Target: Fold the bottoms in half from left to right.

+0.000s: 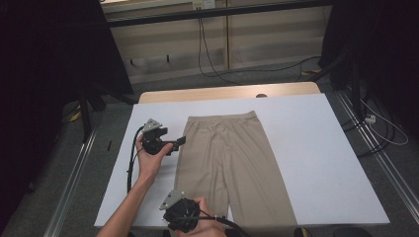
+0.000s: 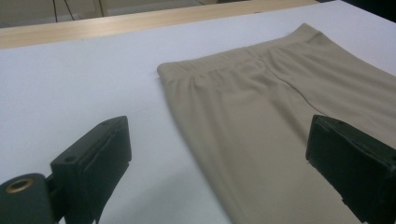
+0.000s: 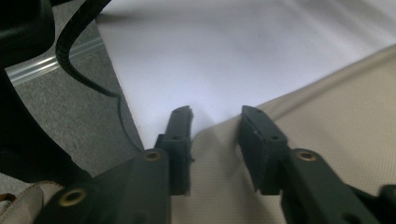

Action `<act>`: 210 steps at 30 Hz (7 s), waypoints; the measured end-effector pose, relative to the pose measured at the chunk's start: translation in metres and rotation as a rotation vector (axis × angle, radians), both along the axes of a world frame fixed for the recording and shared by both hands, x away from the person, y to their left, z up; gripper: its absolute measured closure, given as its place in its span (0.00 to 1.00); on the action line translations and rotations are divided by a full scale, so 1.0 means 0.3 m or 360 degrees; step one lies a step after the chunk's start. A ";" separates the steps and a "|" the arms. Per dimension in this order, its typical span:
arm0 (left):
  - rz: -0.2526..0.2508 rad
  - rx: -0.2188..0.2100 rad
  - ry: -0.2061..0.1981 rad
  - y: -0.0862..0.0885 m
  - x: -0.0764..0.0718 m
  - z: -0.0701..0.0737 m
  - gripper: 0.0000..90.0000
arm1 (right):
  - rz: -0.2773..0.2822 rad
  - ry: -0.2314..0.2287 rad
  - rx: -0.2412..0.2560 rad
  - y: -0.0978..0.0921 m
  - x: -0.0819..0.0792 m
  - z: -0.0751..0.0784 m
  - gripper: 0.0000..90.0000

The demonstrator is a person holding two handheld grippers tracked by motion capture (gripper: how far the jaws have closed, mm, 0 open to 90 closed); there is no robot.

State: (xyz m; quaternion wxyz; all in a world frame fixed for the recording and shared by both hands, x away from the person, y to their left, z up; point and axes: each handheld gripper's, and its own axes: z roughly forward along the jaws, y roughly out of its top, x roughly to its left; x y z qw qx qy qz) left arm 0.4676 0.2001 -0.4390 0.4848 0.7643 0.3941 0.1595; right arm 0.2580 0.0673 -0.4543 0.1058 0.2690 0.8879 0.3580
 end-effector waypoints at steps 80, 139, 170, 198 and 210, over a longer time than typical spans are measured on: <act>0.0212 -0.0132 0.0237 0.073 0.285 0.142 0.95 | 0.0223 0.0059 0.0689 -0.040 0.034 0.241 1.00; 0.0165 0.0051 0.0224 -0.204 0.302 0.106 0.95 | -0.0128 -0.0084 0.0663 -0.549 -0.042 0.230 1.00; 0.0080 0.0170 0.0246 -0.484 0.351 -0.015 0.80 | -0.0414 0.0085 0.0463 -0.782 -0.040 0.053 1.00; -0.0110 0.0219 0.0127 -0.228 -0.088 0.044 0.29 | -0.0294 0.0014 0.0356 -0.752 -0.058 0.073 0.77; -0.0458 0.0220 0.0241 -0.157 -0.492 0.003 0.43 | -0.0014 0.0128 0.0243 -0.624 -0.134 0.001 0.70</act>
